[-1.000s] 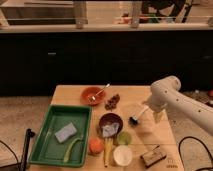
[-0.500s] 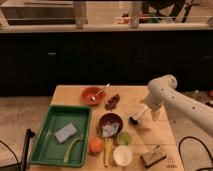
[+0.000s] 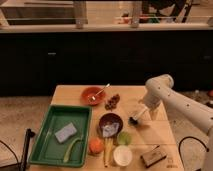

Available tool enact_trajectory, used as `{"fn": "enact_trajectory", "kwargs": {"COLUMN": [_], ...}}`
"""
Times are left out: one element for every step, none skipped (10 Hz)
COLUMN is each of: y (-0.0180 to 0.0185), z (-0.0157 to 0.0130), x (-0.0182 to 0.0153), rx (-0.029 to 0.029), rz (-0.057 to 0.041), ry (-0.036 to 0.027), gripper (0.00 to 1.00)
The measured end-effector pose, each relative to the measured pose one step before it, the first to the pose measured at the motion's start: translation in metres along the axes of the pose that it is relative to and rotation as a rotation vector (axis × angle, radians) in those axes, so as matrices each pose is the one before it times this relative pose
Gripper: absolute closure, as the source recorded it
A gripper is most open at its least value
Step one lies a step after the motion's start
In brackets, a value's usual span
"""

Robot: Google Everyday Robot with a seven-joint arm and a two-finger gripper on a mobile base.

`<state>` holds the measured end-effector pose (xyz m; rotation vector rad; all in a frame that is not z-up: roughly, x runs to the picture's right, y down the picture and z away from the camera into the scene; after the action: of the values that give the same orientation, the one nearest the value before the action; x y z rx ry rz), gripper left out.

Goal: Wipe table surface with brush

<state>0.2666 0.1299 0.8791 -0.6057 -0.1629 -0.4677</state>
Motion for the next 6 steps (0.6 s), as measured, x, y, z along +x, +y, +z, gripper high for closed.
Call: {"fn": "enact_trajectory", "kwargs": {"y": [0.00003, 0.00069, 0.00037, 0.00077, 0.00101, 0.00051], "z": [0.00315, 0.00344, 0.00436, 0.00396, 0.00317, 0.00253], "x": [0.00268, 0.0021, 0.0027, 0.00248, 0.00262, 0.0025], "rx": [-0.00278, -0.00333, -0.00301, -0.00243, -0.00153, 0.0002], "rz": [0.00736, 0.00715, 0.01028, 0.01094, 0.01099, 0.00823], "ry": [-0.00128, -0.00245, -0.00409, -0.00534, -0.00609, -0.00987], "gripper": [0.2, 0.2, 0.2, 0.2, 0.2, 0.2]}}
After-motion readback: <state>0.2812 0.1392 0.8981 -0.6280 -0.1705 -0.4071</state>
